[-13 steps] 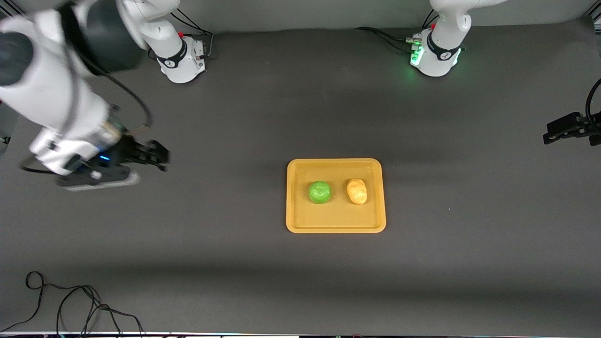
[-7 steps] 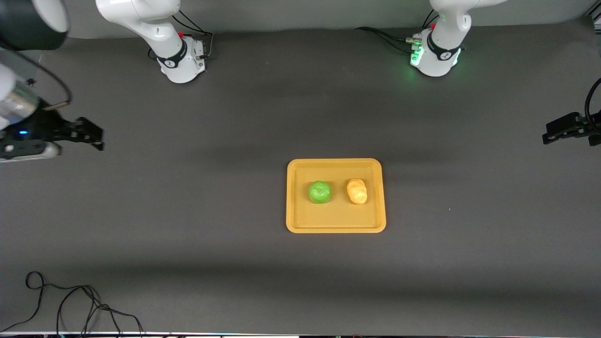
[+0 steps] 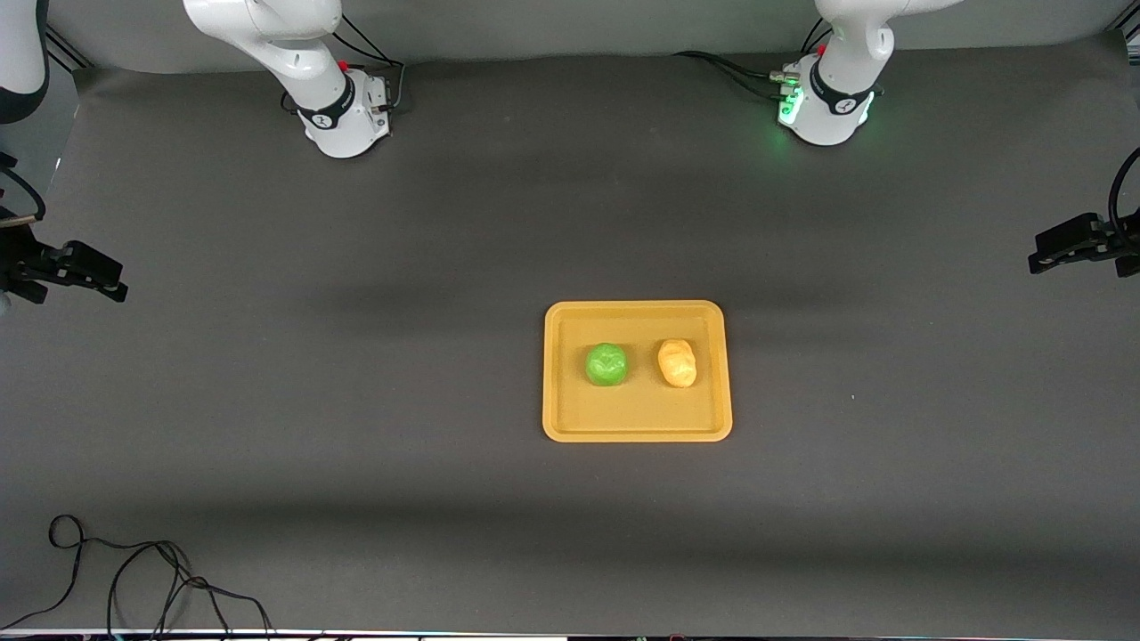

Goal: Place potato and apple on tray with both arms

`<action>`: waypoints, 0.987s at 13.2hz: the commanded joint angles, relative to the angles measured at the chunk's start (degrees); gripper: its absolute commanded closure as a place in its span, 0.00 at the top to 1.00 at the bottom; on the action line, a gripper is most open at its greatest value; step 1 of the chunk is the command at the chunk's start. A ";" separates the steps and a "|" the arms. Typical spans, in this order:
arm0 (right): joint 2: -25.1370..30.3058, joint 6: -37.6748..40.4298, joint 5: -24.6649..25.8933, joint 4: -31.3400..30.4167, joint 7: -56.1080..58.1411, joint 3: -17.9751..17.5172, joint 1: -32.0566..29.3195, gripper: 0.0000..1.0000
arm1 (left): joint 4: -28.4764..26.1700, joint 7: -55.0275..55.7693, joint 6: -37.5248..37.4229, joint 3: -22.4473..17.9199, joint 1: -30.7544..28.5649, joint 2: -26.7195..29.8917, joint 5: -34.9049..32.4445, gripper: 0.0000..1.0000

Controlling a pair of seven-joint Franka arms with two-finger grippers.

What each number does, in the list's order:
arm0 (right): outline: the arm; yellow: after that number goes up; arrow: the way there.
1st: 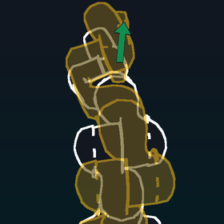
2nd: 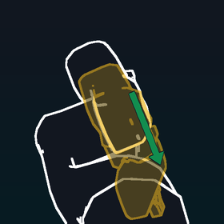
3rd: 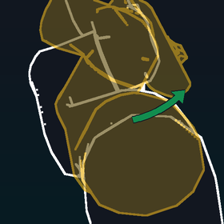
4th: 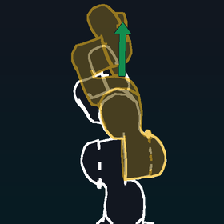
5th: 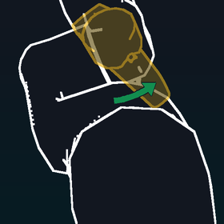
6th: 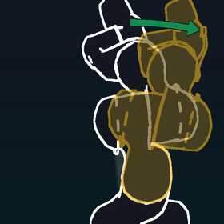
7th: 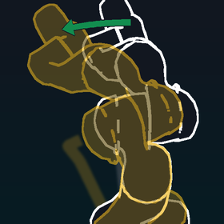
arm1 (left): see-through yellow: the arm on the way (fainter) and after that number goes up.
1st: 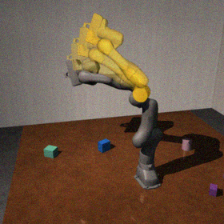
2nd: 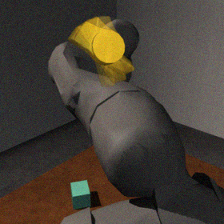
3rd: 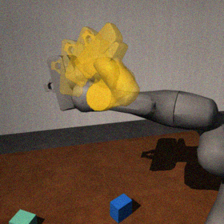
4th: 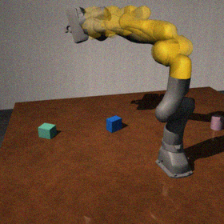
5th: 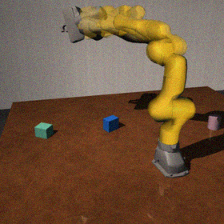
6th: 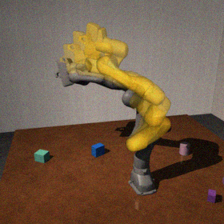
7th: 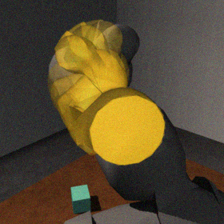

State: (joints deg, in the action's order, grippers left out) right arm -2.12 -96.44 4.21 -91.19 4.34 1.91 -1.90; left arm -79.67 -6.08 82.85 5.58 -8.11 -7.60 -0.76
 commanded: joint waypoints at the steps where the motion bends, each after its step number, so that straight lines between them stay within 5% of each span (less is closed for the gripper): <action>1: -1.22 2.92 -1.05 2.77 -0.90 -0.50 0.67 1.00 | 0.04 0.98 0.47 0.13 0.38 0.13 -0.55 0.98; 13: 0.63 4.58 -5.09 0.92 -5.74 0.11 -0.29 1.00 | 0.04 0.71 1.26 0.30 0.29 0.22 -0.64 1.00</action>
State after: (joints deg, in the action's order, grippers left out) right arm -2.22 -93.91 0.19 -90.36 -0.01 1.67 -2.40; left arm -79.67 -6.08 83.83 5.78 -8.09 -7.61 -0.76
